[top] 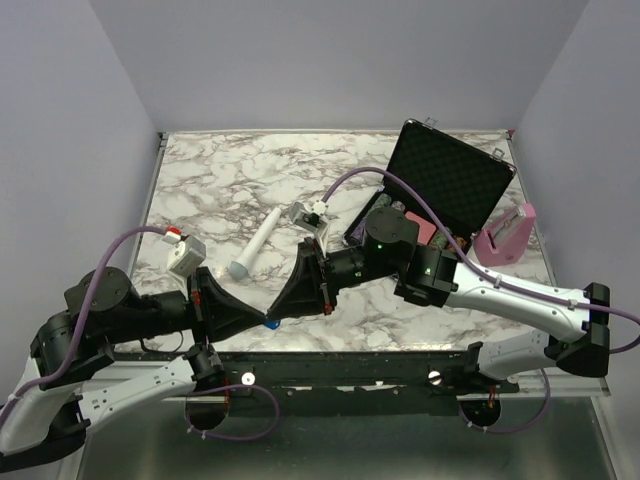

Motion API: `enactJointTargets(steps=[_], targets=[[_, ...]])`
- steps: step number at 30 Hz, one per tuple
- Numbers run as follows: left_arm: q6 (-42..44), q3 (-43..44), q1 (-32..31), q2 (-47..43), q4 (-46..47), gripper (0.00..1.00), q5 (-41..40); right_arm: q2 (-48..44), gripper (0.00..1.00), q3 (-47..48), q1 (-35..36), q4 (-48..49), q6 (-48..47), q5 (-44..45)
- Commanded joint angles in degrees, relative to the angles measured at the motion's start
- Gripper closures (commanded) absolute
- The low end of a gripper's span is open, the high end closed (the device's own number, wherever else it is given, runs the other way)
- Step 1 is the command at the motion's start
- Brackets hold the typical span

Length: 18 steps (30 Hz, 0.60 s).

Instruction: Remove the keys from the keyring

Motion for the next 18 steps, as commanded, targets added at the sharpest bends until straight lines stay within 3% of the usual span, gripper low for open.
enactJointTargets(steps=[1, 18], targets=[[5.23, 2.18, 0.06, 3.78, -5.58, 1.0, 2.71, 1.2, 0.99, 2.59, 0.47, -5.99, -2.21, -3.98], [12.09, 6.92, 0.06, 10.54, -12.35, 1.0, 6.75, 3.58, 0.99, 4.61, 0.55, -13.12, -4.94, -8.9]])
